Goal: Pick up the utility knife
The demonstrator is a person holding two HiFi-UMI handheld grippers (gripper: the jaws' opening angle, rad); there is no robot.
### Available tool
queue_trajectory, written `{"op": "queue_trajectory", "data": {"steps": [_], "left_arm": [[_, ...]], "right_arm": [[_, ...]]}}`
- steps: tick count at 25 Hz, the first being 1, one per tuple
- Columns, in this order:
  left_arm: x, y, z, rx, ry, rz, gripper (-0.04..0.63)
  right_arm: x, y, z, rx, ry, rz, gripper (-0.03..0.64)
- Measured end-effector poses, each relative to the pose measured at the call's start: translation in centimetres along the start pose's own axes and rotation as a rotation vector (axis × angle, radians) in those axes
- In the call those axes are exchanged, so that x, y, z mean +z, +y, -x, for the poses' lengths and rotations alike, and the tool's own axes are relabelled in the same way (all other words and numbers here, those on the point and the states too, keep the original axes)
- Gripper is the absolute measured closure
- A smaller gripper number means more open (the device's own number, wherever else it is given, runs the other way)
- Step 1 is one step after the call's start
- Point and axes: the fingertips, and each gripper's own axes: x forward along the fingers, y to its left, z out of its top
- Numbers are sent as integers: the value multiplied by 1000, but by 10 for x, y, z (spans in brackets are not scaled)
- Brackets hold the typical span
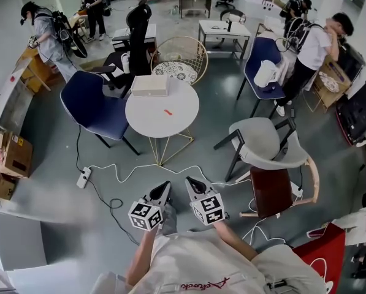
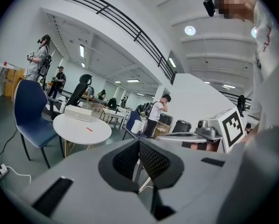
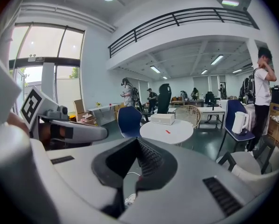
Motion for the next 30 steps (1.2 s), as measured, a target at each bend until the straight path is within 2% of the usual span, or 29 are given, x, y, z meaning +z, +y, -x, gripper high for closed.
{"op": "queue_trajectory", "data": {"steps": [9,21,30], "left_arm": [[24,54,-30,-10,20,2,583],[102,141,-74,-30,6,-8,583],[141,203,-103,-54,-6,-13,583]], "right_arm": [[24,-16,-62,2,19,-12,600],[94,-36,-164,-1,3,7,600],[136,-50,-235,-11,-17,28,600]]}}
